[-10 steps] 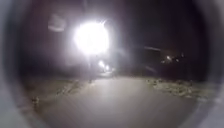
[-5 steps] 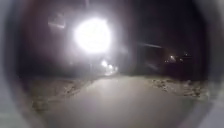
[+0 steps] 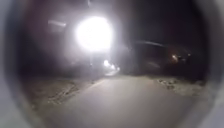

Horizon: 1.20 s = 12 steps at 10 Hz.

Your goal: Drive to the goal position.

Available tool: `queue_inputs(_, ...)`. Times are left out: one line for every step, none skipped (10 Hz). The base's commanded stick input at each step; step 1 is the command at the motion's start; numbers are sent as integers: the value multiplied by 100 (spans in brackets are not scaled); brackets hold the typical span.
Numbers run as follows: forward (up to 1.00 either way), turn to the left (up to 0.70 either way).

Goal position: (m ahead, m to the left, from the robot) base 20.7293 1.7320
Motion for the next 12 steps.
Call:
queue_inputs(100, 13)
queue_inputs(100, 6)
queue_inputs(100, 4)
queue_inputs(100, 3)
queue_inputs(100, 1)
queue_inputs(100, -2)
queue_inputs(100, -4)
queue_inputs(100, -5)
queue_inputs(100, -4)
queue_inputs(100, -3)
queue_inputs(100, -3)
queue_inputs(100, -3)
